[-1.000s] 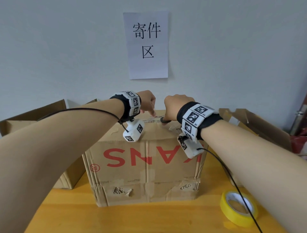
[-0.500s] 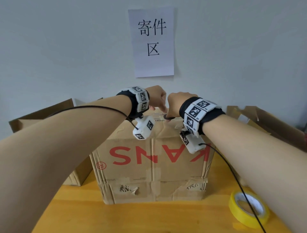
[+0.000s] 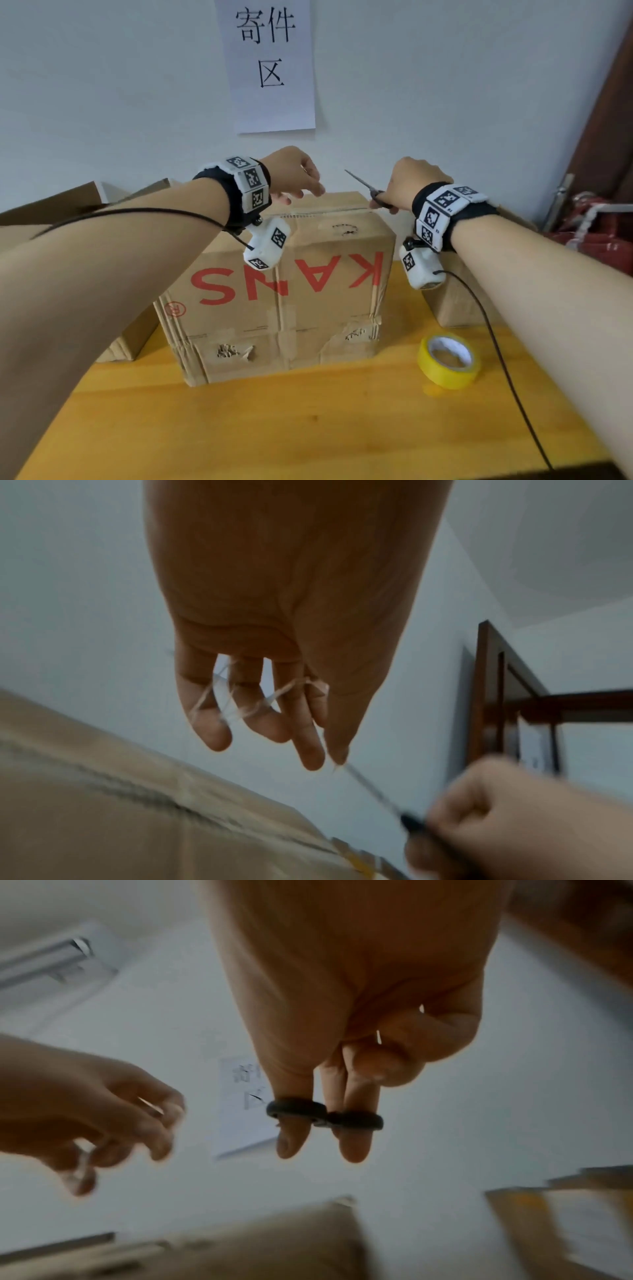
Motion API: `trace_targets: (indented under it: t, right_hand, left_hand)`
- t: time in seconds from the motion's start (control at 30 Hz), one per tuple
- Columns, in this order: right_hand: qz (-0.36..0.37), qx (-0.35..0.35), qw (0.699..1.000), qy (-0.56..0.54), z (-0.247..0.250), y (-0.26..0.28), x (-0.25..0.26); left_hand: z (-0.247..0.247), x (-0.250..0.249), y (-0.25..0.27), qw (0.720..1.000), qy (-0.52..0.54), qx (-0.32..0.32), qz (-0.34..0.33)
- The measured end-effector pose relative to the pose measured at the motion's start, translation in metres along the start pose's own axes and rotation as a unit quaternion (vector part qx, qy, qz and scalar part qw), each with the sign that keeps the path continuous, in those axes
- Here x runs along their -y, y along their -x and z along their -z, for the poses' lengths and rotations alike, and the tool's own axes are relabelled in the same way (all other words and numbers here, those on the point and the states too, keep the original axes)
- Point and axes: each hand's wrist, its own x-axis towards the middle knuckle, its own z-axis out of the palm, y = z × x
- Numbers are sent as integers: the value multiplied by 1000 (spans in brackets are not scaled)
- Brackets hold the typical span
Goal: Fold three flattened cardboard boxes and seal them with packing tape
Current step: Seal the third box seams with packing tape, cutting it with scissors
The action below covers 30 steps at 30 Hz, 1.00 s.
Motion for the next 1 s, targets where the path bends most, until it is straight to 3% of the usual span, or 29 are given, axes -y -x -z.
trace_targets:
  t: [0.17,0.33,0.43,0.6,0.73,0.83,0.9,1.0]
  right_hand:
    - [-94,94,987,85,-22,28,-69]
    - [-111,194,972,71,-66,53,-101]
    - [-143,254,957,4,-91,66,-111]
    - [-136,287,938,-141,-118,75,-121]
    - [-128,213,916,-316,-119,77,-121]
    - [-47,54,932,-354,-94,69,-105]
    - [-18,-24,897,-441,-68,66,-84]
    - [71,-20,849,-523,-32,64,-51]
  left_hand:
    - [-46,-42,27,990,101,29,-89]
    - [-96,-70,52,976,95,107,-166]
    - [-113,-77,59,973,80,110,-188]
    - [-118,-81,63,968,88,111,-209]
    - [-109,-89,65,970,121,92,-191]
    - [-101,-91,63,973,91,59,-203]
    - [-92,-92,62,973,98,37,-208]
    - [-72,-94,59,969,121,3,-216]
